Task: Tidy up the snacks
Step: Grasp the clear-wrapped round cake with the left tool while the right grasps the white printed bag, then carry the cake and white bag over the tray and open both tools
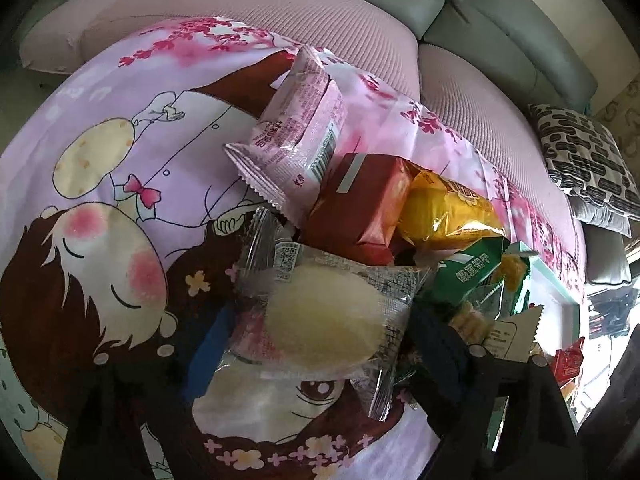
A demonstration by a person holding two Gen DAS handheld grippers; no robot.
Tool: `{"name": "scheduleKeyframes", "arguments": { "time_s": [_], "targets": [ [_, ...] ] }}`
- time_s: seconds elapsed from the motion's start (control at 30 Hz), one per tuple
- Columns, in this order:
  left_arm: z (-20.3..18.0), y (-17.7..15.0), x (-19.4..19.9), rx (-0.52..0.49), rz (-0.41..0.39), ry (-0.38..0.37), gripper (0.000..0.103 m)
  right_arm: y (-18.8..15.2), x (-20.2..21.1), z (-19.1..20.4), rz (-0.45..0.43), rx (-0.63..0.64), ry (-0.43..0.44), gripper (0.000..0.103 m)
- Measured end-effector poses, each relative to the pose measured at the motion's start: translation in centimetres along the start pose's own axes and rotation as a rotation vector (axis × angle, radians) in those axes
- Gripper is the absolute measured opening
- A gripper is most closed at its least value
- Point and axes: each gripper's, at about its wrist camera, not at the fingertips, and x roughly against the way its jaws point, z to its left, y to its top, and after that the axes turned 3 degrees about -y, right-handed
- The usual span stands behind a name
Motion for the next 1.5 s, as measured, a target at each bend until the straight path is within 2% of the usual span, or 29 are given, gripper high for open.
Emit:
{"name": "scheduleKeyframes", "arguments": {
  "time_s": [0.17,0.37,0.93,1.23,1.5],
  "targets": [
    [-0.1,0.0,0.1,0.004,-0.002,0.001,0.076,0.0,0.3,0.0,-0.003,0.002,0.001,0.064],
    [-0.3,0.1,1.2,-0.008,-0.021,0.012,0.071,0.2,1.4,0.0,-0.028,-0.005,0.004,0.06],
    [-2.3,0.3,8.1,-0.058,-0.181,0.011,0.071,1.0,7.6,-0.5,-0.162,-0.04,0.014,0.06],
    [-3.5,0.3,9.7,-0.086,-0.221,0.012,0.071,1.0,9.7,-1.4,-0.205,-0.067,0.006,0.06],
    [-5.7,0.1,10.8,-0.131,-0.252,-0.005,0.071,1.0,11.6,-3.8,-0.244,-0.132,-0.02,0.06]
  ]
}}
